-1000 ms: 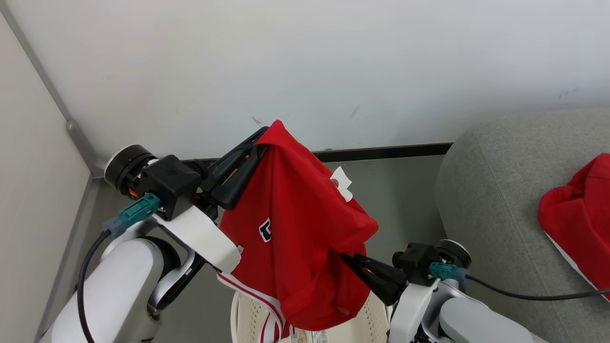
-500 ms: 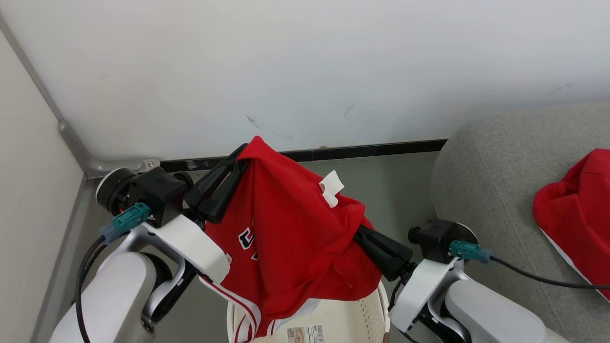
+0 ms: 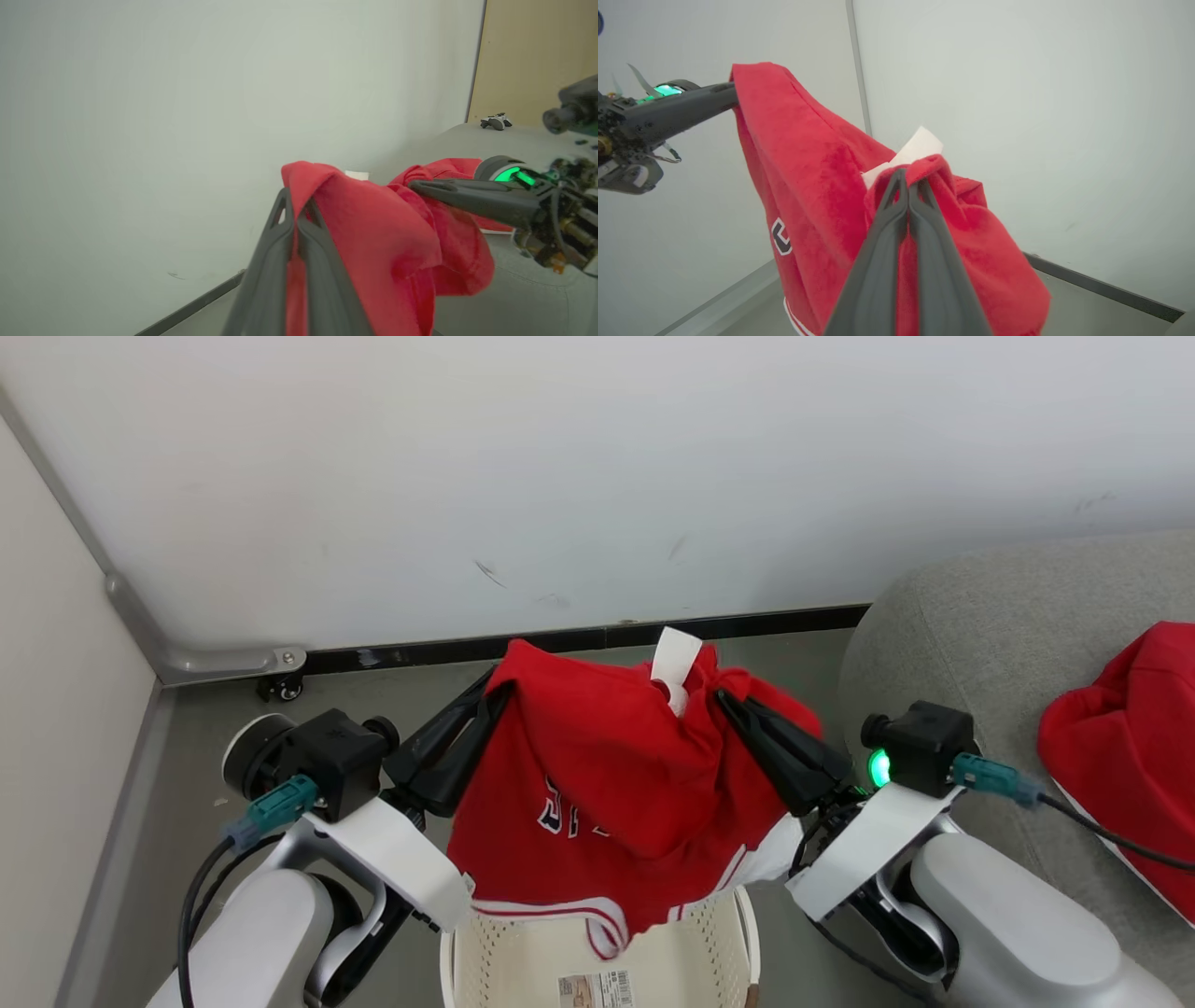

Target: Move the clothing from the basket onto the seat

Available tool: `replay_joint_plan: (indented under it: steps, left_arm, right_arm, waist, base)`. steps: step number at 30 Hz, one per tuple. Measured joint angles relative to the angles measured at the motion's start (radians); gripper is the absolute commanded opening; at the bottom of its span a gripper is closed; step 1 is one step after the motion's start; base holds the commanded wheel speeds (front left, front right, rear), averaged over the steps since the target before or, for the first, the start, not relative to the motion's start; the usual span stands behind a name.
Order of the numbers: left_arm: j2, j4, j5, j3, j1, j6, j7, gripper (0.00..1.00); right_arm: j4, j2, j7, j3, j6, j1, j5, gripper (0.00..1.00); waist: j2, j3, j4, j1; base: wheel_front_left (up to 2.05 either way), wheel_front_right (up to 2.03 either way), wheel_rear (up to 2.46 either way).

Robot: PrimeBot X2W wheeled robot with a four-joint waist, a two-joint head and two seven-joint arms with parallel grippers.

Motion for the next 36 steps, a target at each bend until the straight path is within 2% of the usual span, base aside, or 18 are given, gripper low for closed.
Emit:
replay_joint_plan:
  steps: [15, 16, 17, 19, 36]
  left_arm:
    - [-0.008, 0.020, 0.003, -0.045, 0.030, -0.001, -0.026, 0.00]
    - [-0.009, 0.022, 0.003, -0.047, 0.030, -0.001, -0.026, 0.11]
    - [-0.010, 0.024, 0.006, -0.048, 0.030, -0.001, -0.031, 0.53]
    - [-0.012, 0.025, 0.008, -0.048, 0.030, -0.001, -0.034, 1.00]
    - [-0.038, 0.026, -0.011, -0.066, 0.030, -0.003, -0.052, 1.00]
  right_arm:
    - [-0.098, -0.006, -0.002, -0.182, 0.000, 0.007, -0.014, 0.00]
    - [-0.103, -0.007, -0.002, -0.196, 0.000, 0.009, -0.020, 0.00]
    - [-0.116, -0.008, -0.002, -0.222, 0.000, 0.019, -0.021, 0.00]
    - [-0.123, -0.009, -0.002, -0.244, 0.000, 0.034, -0.022, 0.00]
    - [-0.188, -0.019, -0.003, -0.445, 0.000, 0.162, -0.091, 0.00]
  waist:
    - [0.0001, 0.002, -0.005, 0.0000]
    - [0.0000, 0.002, -0.005, 0.0000]
    - [0.0000, 0.002, -0.005, 0.0000]
    - [0.0000, 0.002, -0.006, 0.0000]
    - [0.0000, -0.004, -0.027, 0.0000]
  base:
    - [0.00, 0.00, 0.00]
    - [0.00, 0.00, 0.00]
    - [0.00, 0.00, 0.00]
    - [0.00, 0.00, 0.00]
    - [0.00, 0.00, 0.00]
